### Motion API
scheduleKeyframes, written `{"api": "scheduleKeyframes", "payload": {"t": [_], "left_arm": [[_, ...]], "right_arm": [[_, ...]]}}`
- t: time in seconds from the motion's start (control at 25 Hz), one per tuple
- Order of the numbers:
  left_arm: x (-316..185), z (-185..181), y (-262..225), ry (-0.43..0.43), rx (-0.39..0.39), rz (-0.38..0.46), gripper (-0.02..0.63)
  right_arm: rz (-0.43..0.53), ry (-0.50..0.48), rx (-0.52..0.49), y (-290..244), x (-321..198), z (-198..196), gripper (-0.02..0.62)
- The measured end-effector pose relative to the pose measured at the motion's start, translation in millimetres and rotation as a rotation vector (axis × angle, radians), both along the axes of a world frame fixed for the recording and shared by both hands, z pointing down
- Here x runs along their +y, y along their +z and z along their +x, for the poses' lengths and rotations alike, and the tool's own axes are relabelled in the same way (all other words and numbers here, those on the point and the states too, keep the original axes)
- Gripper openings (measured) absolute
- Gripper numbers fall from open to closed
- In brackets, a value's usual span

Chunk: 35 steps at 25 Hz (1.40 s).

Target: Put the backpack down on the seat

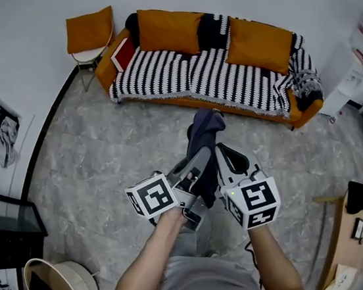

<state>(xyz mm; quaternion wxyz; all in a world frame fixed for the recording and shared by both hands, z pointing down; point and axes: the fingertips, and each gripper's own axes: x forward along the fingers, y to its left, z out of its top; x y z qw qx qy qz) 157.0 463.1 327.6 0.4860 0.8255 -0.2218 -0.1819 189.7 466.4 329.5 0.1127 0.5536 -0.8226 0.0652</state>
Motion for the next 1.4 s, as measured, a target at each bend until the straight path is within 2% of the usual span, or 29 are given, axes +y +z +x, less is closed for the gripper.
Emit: {"api": "scheduleKeyframes", "payload": {"t": [0.36,0.76,1.04,1.4], "left_arm": [[-81.9,-51.8,-6.6,-0.011,0.021,-0.011,0.021],[-127.5,-86.4,-7.8,-0.037,0.013,-0.014,0.021],[-164.1,-81.4,-0.8,-0.037,0.015,-0.031,0.021],[-238.2,-42.3,11.8,-0.03,-0.005,-0.048,0.021]], "right_arm": [[-0.012,-0.021,0.022,-5.4,-81.7,-54.1,0.002],[0.007,-0.034,0.017,-12.8,-126.5,-81.2,0.002],[0.008,-0.033,0.005,-6.3,-162.7,-75.4,0.002],[-0.003,-0.04,-0.016,4.8,-245.1,-38.5,0.002]]}}
